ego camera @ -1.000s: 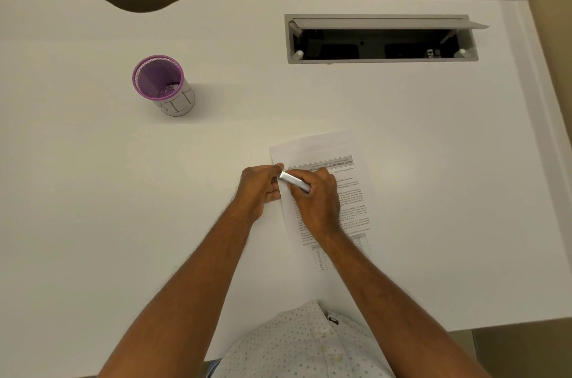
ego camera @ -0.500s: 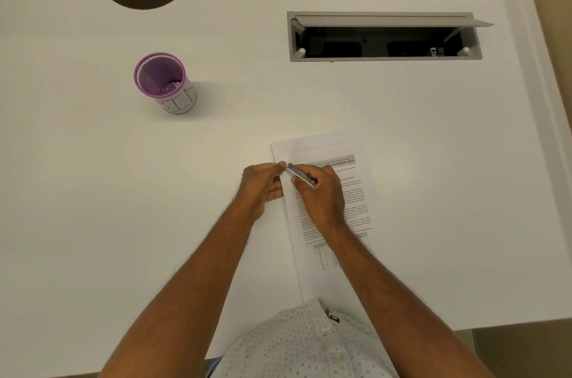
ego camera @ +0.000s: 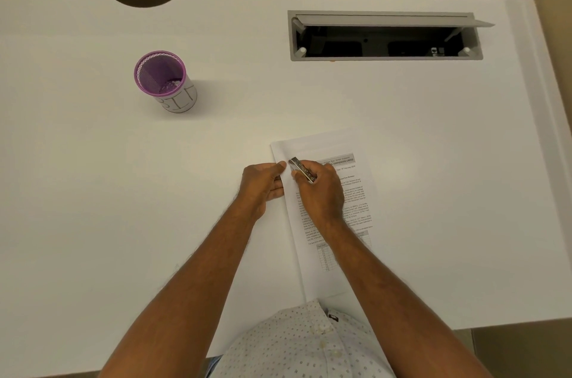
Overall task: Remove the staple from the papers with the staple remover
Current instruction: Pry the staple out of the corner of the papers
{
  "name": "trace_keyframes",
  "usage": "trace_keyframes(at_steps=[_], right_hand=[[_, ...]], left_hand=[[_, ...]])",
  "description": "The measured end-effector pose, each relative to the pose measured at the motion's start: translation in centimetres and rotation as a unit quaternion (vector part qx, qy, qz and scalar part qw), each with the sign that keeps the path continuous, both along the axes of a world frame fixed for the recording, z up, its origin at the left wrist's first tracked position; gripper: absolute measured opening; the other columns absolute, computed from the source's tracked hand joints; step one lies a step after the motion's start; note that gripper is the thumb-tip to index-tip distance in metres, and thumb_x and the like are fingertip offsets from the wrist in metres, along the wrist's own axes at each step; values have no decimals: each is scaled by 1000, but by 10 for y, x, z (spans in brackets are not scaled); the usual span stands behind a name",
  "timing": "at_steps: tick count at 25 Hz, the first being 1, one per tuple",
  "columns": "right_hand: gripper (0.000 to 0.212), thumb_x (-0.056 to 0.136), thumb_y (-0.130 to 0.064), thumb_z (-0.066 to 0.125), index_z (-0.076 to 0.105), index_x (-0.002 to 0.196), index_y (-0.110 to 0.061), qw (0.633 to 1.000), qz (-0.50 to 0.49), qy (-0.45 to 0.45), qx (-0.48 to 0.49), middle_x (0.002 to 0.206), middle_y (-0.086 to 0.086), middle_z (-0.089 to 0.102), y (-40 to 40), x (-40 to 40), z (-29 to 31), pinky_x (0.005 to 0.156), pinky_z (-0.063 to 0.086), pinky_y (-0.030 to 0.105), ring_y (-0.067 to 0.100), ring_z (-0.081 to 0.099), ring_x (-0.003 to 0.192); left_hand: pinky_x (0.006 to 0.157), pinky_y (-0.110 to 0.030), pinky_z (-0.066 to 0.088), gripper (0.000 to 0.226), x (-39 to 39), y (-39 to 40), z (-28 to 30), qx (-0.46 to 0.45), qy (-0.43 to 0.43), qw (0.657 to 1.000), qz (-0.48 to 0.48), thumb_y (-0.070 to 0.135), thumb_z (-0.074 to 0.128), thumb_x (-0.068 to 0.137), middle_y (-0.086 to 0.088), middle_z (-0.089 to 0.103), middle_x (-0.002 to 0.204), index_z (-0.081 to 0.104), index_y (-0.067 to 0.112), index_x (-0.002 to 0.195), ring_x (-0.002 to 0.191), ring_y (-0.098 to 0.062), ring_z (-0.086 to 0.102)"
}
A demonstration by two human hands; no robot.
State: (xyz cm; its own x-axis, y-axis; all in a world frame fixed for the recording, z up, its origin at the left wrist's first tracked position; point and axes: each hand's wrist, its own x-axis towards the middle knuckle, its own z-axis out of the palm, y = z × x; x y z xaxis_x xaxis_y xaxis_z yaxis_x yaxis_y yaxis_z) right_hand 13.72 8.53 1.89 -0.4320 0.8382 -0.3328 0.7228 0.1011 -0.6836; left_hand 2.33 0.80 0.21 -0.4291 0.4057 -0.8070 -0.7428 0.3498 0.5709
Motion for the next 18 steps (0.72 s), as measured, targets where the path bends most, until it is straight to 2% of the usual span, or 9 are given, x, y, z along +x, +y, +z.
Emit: trace_keyframes(at_steps=[3, 6, 9, 14, 16, 18], right_hand=[[27, 96, -40, 67, 72, 122, -33, 1000, -7, -2, -12, 106, -6, 61, 1, -1, 0, 79, 52, 33, 14, 62, 98], [26, 97, -45, 65, 71, 119, -33, 1000, -12, -3, -21, 107, -8, 61, 3, -2, 0, 76, 52, 33, 13, 62, 96], [27, 96, -50, 65, 69, 115, -31, 999, -16, 17, -42, 108, -11, 61, 5, 3, -1, 70, 50, 27, 7, 62, 92], [20, 94, -34, 71, 71, 113, -27, 992, -52, 79, -78, 111, -6, 64, 14, 12, -5, 77, 55, 25, 8, 64, 95], [18, 93, -27, 71, 70, 112, -29, 990, -55, 97, -91, 111, -6, 65, 18, 17, -3, 79, 57, 26, 10, 65, 97], [24, 92, -20, 68, 66, 111, -35, 991, -50, 99, -75, 110, -10, 62, 25, 26, -1, 79, 53, 21, 5, 63, 97]], left_hand=[[60, -31, 64, 30, 0, 0, 1, -2, 3, 1000, 2, 20, 73, 95, -17, 81, 100, 71, -2, 115, 77, -23, 80], [64, -32, 66, 30, 1, 0, 3, -1, 2, 1000, -1, 20, 72, 96, -19, 80, 105, 71, -2, 117, 82, -25, 79], [65, -33, 66, 29, 1, 0, 3, 4, 0, 1000, 6, 20, 72, 96, -18, 80, 102, 71, -2, 115, 82, -26, 80], [69, -36, 66, 24, 4, 1, 3, -5, 30, 1000, 2, 21, 70, 97, -16, 81, 100, 73, -1, 108, 87, -29, 80], [75, -42, 67, 27, 6, 4, 4, -24, 63, 998, -12, 21, 69, 98, -16, 81, 98, 73, -5, 104, 87, -30, 80], [78, -47, 66, 32, 4, 7, 6, -45, 120, 991, -46, 22, 68, 99, -20, 80, 95, 71, -9, 92, 86, -32, 79]])
